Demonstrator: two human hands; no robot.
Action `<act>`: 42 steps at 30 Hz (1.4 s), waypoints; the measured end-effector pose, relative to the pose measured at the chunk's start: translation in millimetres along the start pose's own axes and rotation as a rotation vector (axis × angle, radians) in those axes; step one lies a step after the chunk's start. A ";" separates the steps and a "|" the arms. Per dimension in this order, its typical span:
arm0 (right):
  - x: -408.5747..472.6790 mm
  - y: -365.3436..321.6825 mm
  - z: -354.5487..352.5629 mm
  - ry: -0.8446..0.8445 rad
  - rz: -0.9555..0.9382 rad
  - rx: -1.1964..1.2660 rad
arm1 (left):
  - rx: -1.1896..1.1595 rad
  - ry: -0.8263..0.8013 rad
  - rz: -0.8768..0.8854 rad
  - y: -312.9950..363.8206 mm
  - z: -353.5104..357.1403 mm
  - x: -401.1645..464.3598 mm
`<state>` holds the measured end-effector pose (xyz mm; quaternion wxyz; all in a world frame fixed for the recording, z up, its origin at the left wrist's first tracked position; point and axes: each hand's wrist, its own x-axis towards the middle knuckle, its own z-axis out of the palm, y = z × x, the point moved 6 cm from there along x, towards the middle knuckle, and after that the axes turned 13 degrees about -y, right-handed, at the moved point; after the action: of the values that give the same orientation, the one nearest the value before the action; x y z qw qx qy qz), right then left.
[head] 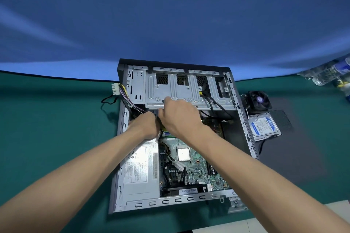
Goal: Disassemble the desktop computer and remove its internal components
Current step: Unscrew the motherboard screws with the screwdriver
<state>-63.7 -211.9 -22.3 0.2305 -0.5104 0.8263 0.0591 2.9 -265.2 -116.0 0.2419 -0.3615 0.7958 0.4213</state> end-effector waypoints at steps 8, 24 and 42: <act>-3.5 13.3 -1.0 -0.098 0.012 0.162 | -0.023 0.023 -0.080 -4.9 0.6 3.7; -0.8 13.2 -1.6 -0.086 -0.068 0.245 | -0.054 0.033 -0.057 -0.7 -1.4 -2.8; -1.0 11.5 -0.9 -0.027 -0.093 0.085 | -0.053 0.065 -0.121 -2.0 -2.5 -6.5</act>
<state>-73.7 -206.0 -22.6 0.2657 -0.5374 0.8001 0.0200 8.3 -265.7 -111.1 0.2313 -0.4287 0.7684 0.4150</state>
